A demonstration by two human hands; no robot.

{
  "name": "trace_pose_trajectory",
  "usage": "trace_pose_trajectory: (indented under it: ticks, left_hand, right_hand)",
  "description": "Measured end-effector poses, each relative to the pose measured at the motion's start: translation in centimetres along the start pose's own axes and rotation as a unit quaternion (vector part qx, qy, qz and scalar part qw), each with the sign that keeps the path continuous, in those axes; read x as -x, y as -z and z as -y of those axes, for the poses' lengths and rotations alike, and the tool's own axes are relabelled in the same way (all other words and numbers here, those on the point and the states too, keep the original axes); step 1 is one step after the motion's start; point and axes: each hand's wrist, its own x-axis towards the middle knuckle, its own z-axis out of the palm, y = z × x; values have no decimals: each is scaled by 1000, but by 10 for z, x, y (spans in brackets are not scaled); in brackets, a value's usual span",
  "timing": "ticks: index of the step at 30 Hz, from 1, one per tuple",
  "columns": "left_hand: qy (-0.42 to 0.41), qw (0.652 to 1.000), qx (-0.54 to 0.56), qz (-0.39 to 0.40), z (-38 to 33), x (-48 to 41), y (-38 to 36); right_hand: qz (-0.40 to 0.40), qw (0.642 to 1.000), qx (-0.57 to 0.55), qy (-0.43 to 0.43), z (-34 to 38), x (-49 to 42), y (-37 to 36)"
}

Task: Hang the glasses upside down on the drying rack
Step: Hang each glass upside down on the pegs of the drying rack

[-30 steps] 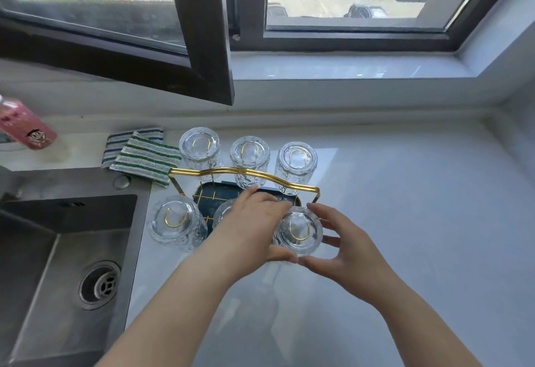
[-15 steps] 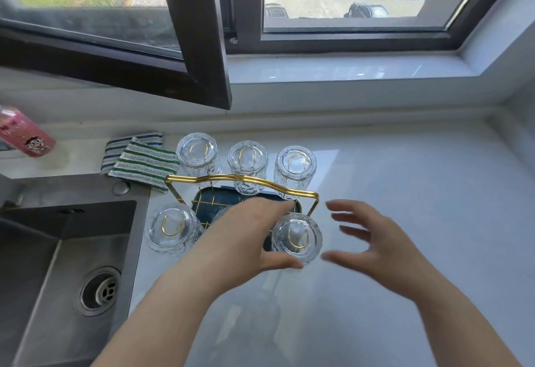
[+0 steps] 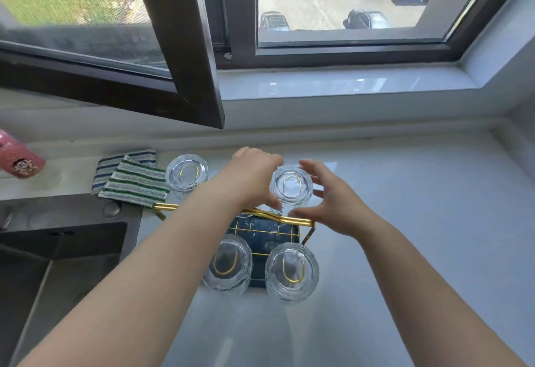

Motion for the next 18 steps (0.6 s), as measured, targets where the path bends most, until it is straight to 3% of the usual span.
trace_pose_trajectory:
  ticks: [18]
  left_hand:
    - [4,998,61,16,-1,-3,1]
  right_hand:
    - [-42,999,-11,-3,-7,-4,-4]
